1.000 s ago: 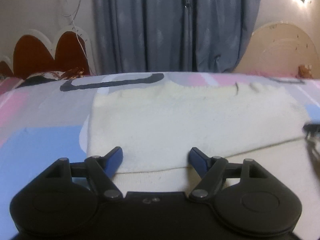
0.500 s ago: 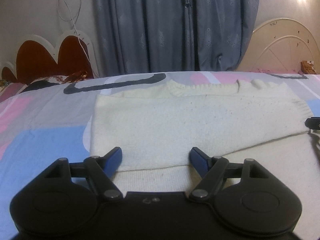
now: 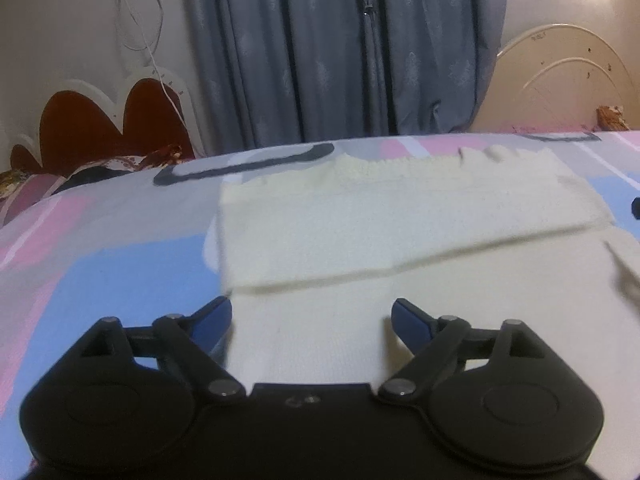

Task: Fold small clothes
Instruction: 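Grasp the sweater hem with the left tool while the right tool grasps it too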

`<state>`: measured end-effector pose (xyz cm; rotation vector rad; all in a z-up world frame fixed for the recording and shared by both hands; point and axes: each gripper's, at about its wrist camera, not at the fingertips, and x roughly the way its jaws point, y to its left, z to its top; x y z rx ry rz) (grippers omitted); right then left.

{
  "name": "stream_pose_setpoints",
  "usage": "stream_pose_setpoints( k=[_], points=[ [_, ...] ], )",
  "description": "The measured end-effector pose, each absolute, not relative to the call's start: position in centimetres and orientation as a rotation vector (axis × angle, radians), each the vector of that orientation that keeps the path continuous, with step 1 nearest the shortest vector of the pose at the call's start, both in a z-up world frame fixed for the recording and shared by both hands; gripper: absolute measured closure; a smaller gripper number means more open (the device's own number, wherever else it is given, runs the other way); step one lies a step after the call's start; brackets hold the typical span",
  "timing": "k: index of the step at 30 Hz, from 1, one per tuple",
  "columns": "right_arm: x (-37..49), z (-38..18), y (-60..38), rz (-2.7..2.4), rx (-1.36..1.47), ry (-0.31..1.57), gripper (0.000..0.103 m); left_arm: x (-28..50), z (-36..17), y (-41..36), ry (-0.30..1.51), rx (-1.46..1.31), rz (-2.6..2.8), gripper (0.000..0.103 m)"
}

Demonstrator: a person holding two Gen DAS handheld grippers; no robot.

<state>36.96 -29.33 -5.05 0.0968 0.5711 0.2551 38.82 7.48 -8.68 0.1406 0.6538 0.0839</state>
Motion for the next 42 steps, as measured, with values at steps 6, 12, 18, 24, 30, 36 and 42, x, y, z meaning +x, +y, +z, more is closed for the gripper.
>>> stream_pose_setpoints(
  k=[6, 12, 18, 24, 30, 36, 42],
  points=[
    [32.6, -4.2, -28.5, 0.297, 0.048, 0.558, 0.047, 36.1, -8.2, 6.8, 0.663, 0.144, 0.079, 0.018],
    [29.5, -3.5, -27.7, 0.324, 0.062, 0.573, 0.047, 32.4, -6.7, 6.2, 0.664, 0.174, 0.059, 0.017],
    [25.6, -2.0, -29.9, 0.321, 0.084, 0.597, 0.047, 28.0, -6.4, 6.9, 0.679, 0.175, 0.076, 0.017],
    [20.4, -1.9, -32.6, 0.305, 0.086, 0.643, 0.047, 21.9, -6.5, 7.9, 0.708, 0.14, 0.068, 0.02],
    [15.6, -3.2, -35.7, 0.262, 0.235, 0.731, 0.047, 16.8, -7.6, 9.5, 0.787, 0.045, 0.059, 0.032],
    [12.1, -3.9, -37.5, 0.235, 0.359, 0.779, 0.047, 14.3, -7.6, 11.0, 0.81, -0.097, 0.045, 0.045],
    [10.6, -5.1, -38.4, 0.251, 0.446, 0.829, 0.047, 13.0, -7.7, 12.4, 0.818, -0.219, 0.022, 0.051]
  ],
)
